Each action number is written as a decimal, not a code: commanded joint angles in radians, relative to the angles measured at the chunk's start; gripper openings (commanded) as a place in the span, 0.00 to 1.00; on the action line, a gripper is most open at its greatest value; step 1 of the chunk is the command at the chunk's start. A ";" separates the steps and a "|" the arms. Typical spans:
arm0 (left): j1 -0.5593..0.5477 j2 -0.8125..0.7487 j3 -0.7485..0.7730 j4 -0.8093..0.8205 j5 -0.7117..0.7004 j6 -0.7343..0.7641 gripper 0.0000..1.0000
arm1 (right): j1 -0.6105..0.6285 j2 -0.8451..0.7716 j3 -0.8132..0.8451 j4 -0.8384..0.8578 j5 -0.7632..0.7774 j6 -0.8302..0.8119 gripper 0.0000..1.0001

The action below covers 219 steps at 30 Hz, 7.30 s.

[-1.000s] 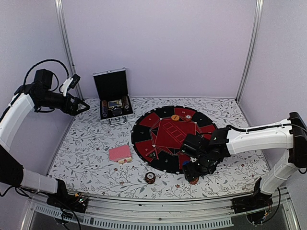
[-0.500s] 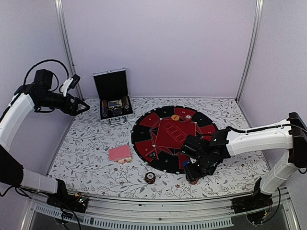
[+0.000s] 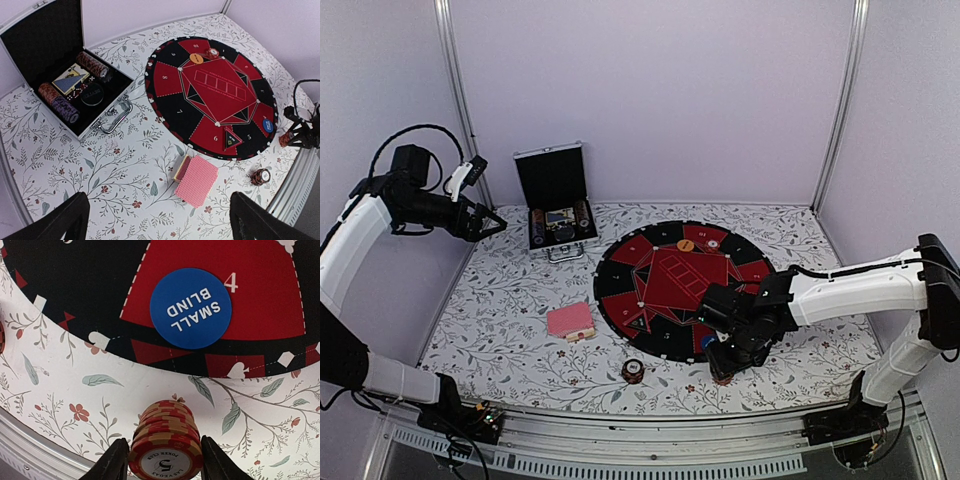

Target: Distribute texas hold em gaming equipment

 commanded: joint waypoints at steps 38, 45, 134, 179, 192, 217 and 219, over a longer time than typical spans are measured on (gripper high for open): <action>0.007 -0.013 0.043 -0.022 0.006 0.007 1.00 | 0.009 0.053 0.326 -0.147 0.119 -0.077 0.30; 0.007 -0.014 0.037 -0.015 0.028 0.000 1.00 | -0.004 0.297 0.577 -0.066 0.106 -0.185 0.30; 0.006 -0.031 0.026 -0.038 0.003 0.021 1.00 | -0.056 -0.139 0.145 -0.099 -0.002 -0.006 0.89; 0.005 -0.037 0.032 -0.043 0.005 0.024 1.00 | -0.034 0.043 -0.056 0.091 -0.062 -0.020 0.61; 0.005 -0.042 0.031 -0.043 0.002 0.029 1.00 | -0.034 0.046 -0.067 0.099 -0.063 -0.016 0.51; 0.006 -0.039 0.029 -0.045 0.013 0.029 1.00 | -0.035 -0.026 0.019 -0.005 -0.046 -0.016 0.32; 0.005 -0.037 0.027 -0.043 0.014 0.029 1.00 | -0.034 -0.037 0.033 -0.021 -0.037 -0.017 0.30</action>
